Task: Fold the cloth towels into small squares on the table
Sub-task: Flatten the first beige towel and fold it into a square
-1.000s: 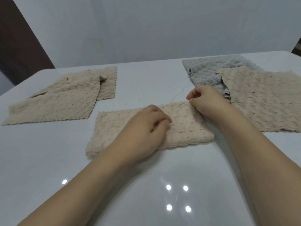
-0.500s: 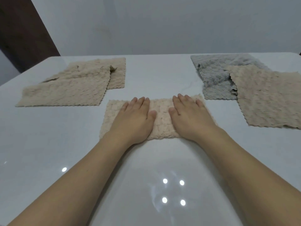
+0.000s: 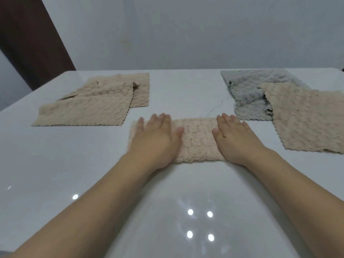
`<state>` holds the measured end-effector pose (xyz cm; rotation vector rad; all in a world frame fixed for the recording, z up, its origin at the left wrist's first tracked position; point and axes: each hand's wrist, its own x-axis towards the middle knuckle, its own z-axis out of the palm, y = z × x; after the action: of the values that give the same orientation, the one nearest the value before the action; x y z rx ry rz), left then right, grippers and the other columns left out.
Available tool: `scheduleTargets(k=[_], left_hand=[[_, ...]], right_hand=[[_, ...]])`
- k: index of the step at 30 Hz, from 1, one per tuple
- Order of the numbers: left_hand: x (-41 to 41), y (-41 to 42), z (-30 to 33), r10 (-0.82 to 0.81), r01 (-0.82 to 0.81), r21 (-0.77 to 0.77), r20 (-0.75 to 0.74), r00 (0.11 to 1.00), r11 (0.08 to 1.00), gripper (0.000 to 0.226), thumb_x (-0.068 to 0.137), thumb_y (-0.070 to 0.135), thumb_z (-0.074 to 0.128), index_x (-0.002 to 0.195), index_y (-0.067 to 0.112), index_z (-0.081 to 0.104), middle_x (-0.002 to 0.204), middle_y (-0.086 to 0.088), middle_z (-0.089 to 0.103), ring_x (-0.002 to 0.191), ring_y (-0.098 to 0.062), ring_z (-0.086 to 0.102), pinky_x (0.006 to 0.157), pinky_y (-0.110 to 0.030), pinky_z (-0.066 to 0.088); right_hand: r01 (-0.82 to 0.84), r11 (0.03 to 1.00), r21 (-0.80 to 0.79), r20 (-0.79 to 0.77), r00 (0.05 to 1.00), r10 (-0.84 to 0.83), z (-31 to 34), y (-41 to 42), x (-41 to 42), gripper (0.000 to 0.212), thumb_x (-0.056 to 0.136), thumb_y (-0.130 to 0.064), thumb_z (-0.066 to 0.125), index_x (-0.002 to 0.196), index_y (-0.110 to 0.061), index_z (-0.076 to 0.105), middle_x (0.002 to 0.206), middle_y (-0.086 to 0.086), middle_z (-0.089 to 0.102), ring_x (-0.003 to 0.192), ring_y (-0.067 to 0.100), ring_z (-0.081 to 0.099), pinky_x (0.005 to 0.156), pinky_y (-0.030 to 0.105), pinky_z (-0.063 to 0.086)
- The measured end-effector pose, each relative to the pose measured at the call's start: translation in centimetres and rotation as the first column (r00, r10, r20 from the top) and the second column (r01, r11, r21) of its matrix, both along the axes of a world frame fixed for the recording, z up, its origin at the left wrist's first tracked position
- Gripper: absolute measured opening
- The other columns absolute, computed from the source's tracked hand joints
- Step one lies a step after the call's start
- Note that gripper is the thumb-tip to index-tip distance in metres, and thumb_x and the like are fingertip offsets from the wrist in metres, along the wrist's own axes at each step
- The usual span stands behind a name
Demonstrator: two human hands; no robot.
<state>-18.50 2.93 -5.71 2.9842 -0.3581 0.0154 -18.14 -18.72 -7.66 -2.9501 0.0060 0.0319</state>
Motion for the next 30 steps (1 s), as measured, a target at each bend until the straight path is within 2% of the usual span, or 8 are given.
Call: scheduleTargets(k=[4, 10, 13, 16, 18, 19, 23, 30], left_hand=[[-1.3, -3.0, -1.6, -0.111, 0.110, -0.026, -0.009, 0.994, 0.994, 0.070, 0.101, 0.056, 0.014, 0.159, 0.017, 0.006, 0.167, -0.001, 0.002, 0.152, -0.018, -0.003, 0.122, -0.045, -0.004], [-0.1, 5.1, -2.1, -0.014, 0.012, -0.040, -0.055, 0.998, 0.999, 0.071, 0.099, 0.061, 0.013, 0.159, 0.025, 0.003, 0.166, 0.008, -0.002, 0.151, -0.009, -0.006, 0.123, -0.037, -0.001], [-0.1, 6.2, -2.2, -0.003, -0.003, -0.103, -0.058, 0.998, 0.995, 0.064, 0.102, 0.052, 0.016, 0.159, 0.024, 0.004, 0.166, 0.008, -0.001, 0.151, -0.008, -0.007, 0.123, -0.033, -0.002], [0.0, 6.0, -2.4, 0.000, -0.005, -0.127, -0.037, 0.999, 0.992, 0.061, 0.104, 0.047, 0.017, 0.159, 0.023, 0.005, 0.166, 0.007, -0.002, 0.151, -0.008, -0.007, 0.123, -0.032, -0.003], [0.0, 6.1, -2.5, -0.002, -0.001, -0.124, -0.029, 1.000, 0.992, 0.060, 0.104, 0.045, 0.017, 0.159, 0.023, 0.005, 0.166, 0.007, -0.002, 0.151, -0.008, -0.007, 0.123, -0.033, -0.003], [0.0, 6.2, -2.5, -0.005, 0.001, -0.123, -0.031, 0.999, 0.992, 0.060, 0.105, 0.044, 0.017, 0.159, 0.022, 0.005, 0.166, 0.008, -0.002, 0.151, -0.008, -0.008, 0.123, -0.033, -0.002], [0.1, 6.2, -2.6, -0.001, -0.003, -0.116, -0.035, 0.999, 0.993, 0.059, 0.105, 0.043, 0.016, 0.159, 0.024, 0.005, 0.166, 0.009, -0.002, 0.151, -0.007, -0.007, 0.123, -0.033, -0.003], [0.1, 6.4, -2.6, -0.006, 0.001, -0.103, -0.047, 0.999, 0.995, 0.058, 0.105, 0.044, 0.015, 0.159, 0.025, 0.004, 0.166, 0.009, -0.003, 0.151, -0.007, -0.008, 0.123, -0.033, -0.003]], right_hand=[[0.000, 1.000, -0.016, 0.003, 1.000, 0.000, 0.1, -0.2, -0.2, 0.058, 0.102, -0.040, 0.015, 0.155, -0.017, 0.007, 0.162, -0.001, 0.001, 0.149, 0.016, -0.001, 0.120, 0.038, 0.000], [0.039, 0.993, -0.114, -0.054, 0.998, -0.045, 0.7, -1.0, -0.4, 0.059, 0.102, -0.040, 0.012, 0.155, -0.013, 0.007, 0.162, 0.004, 0.002, 0.149, 0.019, 0.000, 0.120, 0.042, -0.002], [0.056, 0.978, -0.201, 0.066, 0.997, -0.043, 2.4, 0.7, -0.4, 0.059, 0.102, -0.036, 0.016, 0.154, -0.008, 0.010, 0.162, 0.009, 0.004, 0.149, 0.023, 0.001, 0.120, 0.044, -0.002], [-0.080, 0.991, 0.111, 0.165, 0.984, 0.061, 3.9, 6.0, 0.2, 0.057, 0.103, -0.035, 0.018, 0.155, -0.012, 0.007, 0.162, 0.004, 0.002, 0.149, 0.018, 0.000, 0.120, 0.039, -0.003], [-0.114, 0.938, 0.328, 0.107, 0.991, 0.083, 3.5, 9.7, 0.8, 0.057, 0.103, -0.037, 0.018, 0.155, -0.015, 0.008, 0.162, 0.001, 0.003, 0.149, 0.015, 0.000, 0.120, 0.038, -0.003], [-0.098, 0.931, 0.351, 0.077, 0.994, 0.076, 2.7, 10.8, 1.0, 0.057, 0.103, -0.037, 0.017, 0.155, -0.015, 0.010, 0.162, 0.001, 0.004, 0.149, 0.016, 0.001, 0.120, 0.040, -0.002], [-0.085, 0.995, 0.056, 0.062, 0.995, 0.081, -0.5, 10.7, 1.5, 0.058, 0.101, -0.039, 0.014, 0.154, -0.014, 0.012, 0.162, 0.001, 0.008, 0.148, 0.020, 0.003, 0.119, 0.045, -0.001], [-0.095, 0.995, -0.028, 0.021, 0.995, 0.095, 0.1, 6.5, 0.9, 0.056, 0.101, -0.039, 0.012, 0.155, -0.022, 0.009, 0.162, -0.005, 0.004, 0.148, 0.014, 0.000, 0.120, 0.040, -0.001]])
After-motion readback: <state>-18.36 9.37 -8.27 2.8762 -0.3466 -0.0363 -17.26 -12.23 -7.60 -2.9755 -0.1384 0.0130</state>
